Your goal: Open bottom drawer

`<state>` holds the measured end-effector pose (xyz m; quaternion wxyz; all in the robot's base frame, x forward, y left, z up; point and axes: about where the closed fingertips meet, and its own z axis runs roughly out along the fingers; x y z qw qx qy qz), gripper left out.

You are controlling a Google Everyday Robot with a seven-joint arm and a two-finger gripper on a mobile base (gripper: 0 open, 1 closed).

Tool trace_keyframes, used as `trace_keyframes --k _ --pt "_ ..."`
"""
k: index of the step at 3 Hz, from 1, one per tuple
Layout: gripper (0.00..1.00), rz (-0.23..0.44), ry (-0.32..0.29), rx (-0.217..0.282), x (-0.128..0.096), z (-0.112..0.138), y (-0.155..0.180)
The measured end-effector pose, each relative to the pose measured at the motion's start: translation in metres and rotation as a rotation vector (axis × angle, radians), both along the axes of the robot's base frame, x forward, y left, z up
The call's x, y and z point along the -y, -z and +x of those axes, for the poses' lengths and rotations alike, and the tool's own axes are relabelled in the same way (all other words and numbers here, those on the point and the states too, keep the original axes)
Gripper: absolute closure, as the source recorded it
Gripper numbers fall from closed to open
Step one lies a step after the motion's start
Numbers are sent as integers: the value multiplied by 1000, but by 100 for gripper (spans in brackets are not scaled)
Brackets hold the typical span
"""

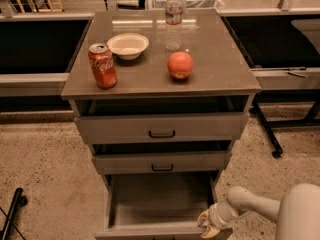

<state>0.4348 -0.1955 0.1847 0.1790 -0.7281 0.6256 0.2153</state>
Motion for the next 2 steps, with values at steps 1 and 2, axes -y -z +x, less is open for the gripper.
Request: trace_keyframes --k 1,2 --pt "61 12 -18 27 -3 -1 -19" --pt "45 23 -49 83 -10 -1 -51"
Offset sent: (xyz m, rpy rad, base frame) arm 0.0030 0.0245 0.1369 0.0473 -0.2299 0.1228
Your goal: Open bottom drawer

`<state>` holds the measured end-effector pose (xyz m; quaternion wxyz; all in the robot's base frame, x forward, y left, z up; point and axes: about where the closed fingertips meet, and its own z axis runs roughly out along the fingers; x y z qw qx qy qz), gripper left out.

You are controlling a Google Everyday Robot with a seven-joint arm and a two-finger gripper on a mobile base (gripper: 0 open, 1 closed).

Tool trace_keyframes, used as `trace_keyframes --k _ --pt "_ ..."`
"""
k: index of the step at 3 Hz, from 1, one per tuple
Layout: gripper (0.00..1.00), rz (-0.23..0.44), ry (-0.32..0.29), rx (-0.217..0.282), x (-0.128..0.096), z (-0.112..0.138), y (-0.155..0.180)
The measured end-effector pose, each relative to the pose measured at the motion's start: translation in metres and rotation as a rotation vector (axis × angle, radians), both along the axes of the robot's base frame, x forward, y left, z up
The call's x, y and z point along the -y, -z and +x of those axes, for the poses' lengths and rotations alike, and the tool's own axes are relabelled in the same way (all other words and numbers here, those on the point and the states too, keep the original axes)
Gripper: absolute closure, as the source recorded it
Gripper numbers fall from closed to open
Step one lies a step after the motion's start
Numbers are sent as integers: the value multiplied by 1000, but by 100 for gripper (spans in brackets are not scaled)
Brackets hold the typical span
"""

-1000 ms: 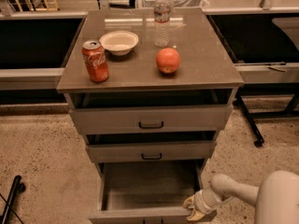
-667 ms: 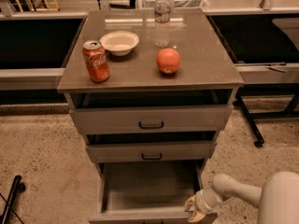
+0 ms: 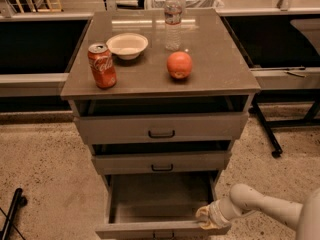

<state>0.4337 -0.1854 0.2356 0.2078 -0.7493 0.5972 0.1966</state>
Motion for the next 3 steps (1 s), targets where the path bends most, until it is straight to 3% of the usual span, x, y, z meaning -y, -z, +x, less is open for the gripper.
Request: trace_keyframes --k 1,2,3 --pt "16 8 -28 125 -5 0 -70" --pt "0 -3 -26 166 -4 1 -100" --pt "0 -5 -28 169 -4 1 -102"
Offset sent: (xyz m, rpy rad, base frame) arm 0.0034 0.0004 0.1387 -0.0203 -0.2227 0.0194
